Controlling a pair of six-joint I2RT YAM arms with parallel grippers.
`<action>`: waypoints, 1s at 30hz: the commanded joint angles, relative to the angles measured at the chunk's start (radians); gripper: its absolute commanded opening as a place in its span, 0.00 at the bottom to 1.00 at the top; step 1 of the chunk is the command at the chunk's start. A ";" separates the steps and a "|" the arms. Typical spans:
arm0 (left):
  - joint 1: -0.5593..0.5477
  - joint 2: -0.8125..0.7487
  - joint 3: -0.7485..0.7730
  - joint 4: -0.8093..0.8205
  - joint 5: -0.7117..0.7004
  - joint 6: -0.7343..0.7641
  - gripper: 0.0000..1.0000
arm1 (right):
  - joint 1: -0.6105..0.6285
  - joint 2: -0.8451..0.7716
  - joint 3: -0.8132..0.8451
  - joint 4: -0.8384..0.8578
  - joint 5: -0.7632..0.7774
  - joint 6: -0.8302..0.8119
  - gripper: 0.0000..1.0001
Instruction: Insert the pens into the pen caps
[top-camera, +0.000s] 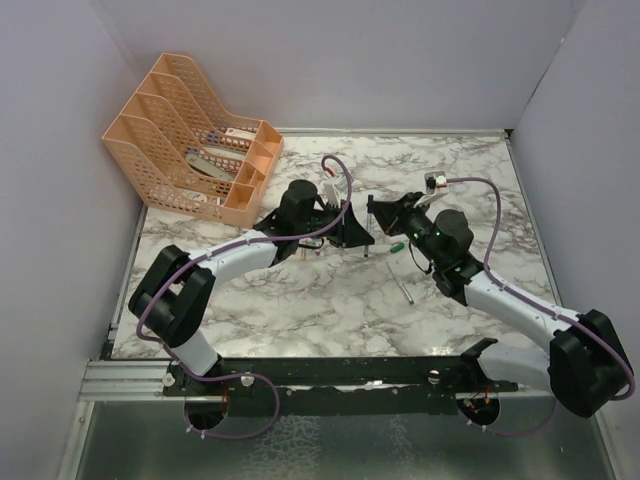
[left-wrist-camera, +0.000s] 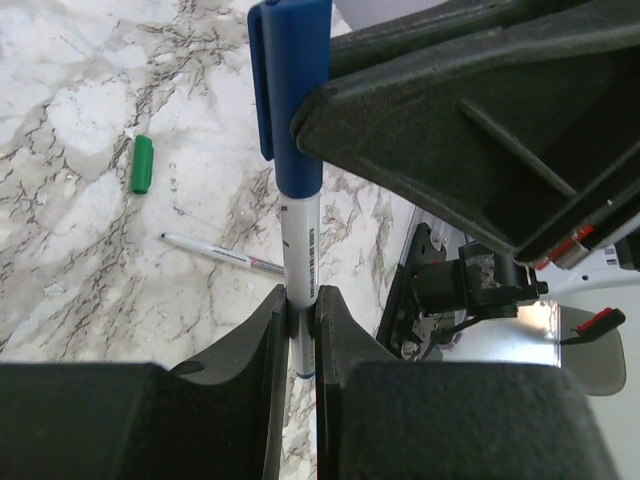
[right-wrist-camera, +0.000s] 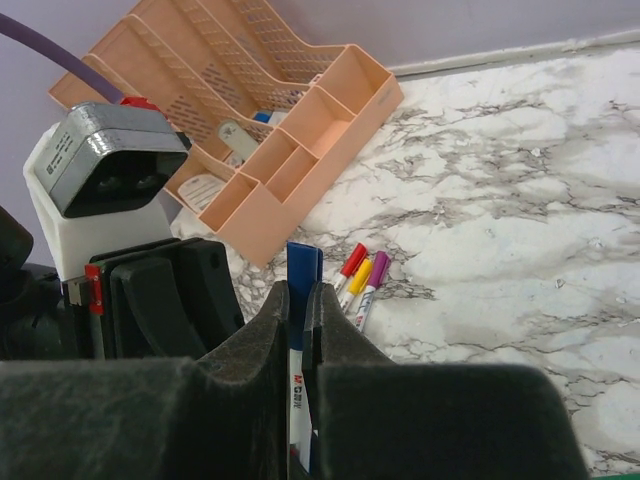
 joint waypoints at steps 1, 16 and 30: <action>0.044 -0.052 0.043 0.073 -0.192 -0.003 0.00 | 0.115 0.041 0.018 -0.230 0.017 -0.077 0.01; 0.160 -0.144 0.032 -0.076 -0.326 0.067 0.00 | 0.193 0.104 0.062 -0.269 0.103 -0.088 0.01; 0.175 -0.106 0.043 -0.237 -0.315 0.126 0.00 | 0.217 0.183 0.205 -0.330 0.166 -0.160 0.01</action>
